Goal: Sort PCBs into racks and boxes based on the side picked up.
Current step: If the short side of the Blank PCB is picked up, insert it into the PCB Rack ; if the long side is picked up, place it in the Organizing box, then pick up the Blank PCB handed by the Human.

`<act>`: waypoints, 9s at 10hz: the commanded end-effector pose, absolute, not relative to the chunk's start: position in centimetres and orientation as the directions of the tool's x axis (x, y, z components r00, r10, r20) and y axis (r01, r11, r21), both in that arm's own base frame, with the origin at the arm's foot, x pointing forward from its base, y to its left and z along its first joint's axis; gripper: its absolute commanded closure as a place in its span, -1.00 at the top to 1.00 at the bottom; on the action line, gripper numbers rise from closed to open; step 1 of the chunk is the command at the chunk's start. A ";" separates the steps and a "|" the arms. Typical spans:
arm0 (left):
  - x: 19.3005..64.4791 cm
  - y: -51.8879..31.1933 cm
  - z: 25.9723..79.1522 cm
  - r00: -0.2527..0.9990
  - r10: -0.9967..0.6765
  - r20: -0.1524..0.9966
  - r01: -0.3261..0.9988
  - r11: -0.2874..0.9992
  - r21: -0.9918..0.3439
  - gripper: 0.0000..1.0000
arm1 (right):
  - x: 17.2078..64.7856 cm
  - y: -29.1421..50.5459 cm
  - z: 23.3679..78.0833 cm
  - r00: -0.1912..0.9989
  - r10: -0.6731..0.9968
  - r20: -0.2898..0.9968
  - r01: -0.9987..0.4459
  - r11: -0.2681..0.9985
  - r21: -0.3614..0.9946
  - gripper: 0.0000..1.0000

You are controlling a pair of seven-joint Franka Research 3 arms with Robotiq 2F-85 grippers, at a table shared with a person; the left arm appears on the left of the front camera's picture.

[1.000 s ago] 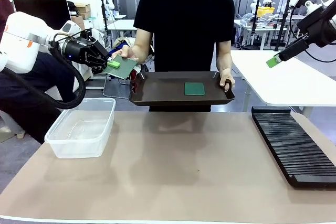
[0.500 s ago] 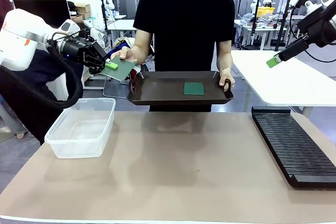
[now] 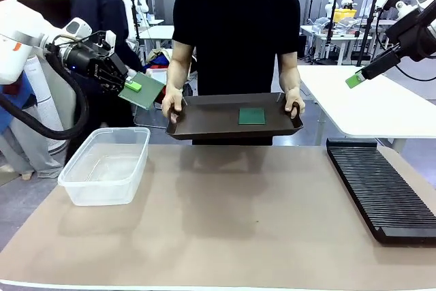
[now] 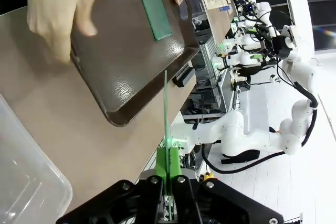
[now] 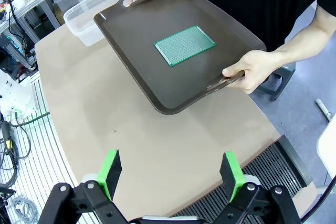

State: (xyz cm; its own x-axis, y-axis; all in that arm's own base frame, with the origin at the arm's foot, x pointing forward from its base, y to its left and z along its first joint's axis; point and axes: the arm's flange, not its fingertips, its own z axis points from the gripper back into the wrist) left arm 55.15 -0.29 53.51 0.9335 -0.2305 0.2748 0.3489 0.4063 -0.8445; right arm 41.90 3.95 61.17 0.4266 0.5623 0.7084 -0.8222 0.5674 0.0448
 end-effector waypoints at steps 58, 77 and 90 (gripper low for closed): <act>54.2 4.5 52.8 0.731 -0.608 0.311 0.683 0.663 -0.309 1.00 | 41.9 4.0 61.1 0.420 0.557 0.717 -0.829 0.557 0.053 1.00; 48.0 -0.8 64.1 0.231 -0.650 0.724 0.949 0.315 -0.020 1.00 | 41.9 4.0 61.1 0.420 0.557 0.717 -0.829 0.557 0.053 1.00; 48.0 -0.8 64.1 0.231 -0.650 0.724 0.949 0.315 -0.020 1.00 | 41.9 4.0 61.1 0.420 0.557 0.717 -0.829 0.557 0.053 1.00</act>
